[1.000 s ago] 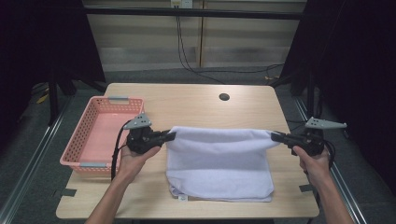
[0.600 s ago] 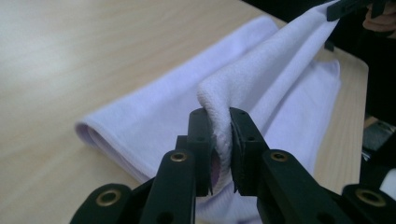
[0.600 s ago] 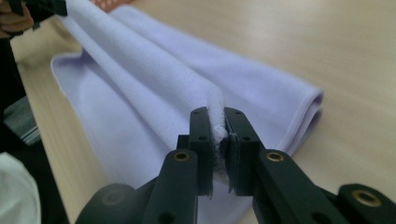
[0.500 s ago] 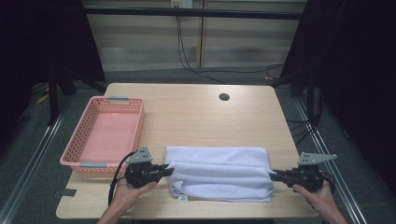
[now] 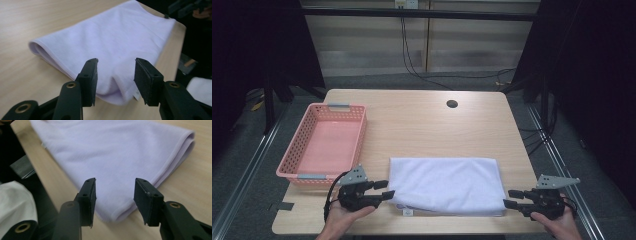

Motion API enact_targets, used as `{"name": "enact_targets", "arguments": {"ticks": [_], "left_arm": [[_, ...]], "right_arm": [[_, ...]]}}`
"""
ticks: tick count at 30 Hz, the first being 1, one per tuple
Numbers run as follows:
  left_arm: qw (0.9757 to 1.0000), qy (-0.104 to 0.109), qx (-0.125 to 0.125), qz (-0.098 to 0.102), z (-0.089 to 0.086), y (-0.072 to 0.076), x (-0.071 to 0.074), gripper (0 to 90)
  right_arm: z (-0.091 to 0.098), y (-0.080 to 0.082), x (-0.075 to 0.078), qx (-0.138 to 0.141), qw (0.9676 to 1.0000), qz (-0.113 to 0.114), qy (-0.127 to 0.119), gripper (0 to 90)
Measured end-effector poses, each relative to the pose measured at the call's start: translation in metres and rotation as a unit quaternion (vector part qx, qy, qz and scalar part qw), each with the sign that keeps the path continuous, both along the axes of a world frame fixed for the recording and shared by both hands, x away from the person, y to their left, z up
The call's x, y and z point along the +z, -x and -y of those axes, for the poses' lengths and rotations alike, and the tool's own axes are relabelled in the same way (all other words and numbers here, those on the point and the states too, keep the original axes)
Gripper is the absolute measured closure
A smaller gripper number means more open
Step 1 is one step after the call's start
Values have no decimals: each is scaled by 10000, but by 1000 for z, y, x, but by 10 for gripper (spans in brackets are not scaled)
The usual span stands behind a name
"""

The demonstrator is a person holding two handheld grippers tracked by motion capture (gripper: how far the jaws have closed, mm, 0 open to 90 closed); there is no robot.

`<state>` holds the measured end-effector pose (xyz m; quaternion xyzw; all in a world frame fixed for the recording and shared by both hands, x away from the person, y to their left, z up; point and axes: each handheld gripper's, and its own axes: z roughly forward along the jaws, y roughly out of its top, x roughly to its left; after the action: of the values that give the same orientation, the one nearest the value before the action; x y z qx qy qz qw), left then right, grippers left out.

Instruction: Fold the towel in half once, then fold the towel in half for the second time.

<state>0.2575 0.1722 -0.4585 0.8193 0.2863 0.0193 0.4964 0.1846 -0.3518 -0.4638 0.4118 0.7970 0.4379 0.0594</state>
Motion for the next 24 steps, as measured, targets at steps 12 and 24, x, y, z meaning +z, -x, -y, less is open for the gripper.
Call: {"name": "enact_targets", "arguments": {"ticks": [12, 24], "left_arm": [[9956, -762, -112, -539, 32, -38, -35, 447], [9947, -888, -252, -453, 55, -41, -37, 427]], "right_arm": [[-45, -35, -21, -167, 9969, -247, 730, 406], [-33, -33, -28, -318, 9925, -81, 1181, 484]]}}
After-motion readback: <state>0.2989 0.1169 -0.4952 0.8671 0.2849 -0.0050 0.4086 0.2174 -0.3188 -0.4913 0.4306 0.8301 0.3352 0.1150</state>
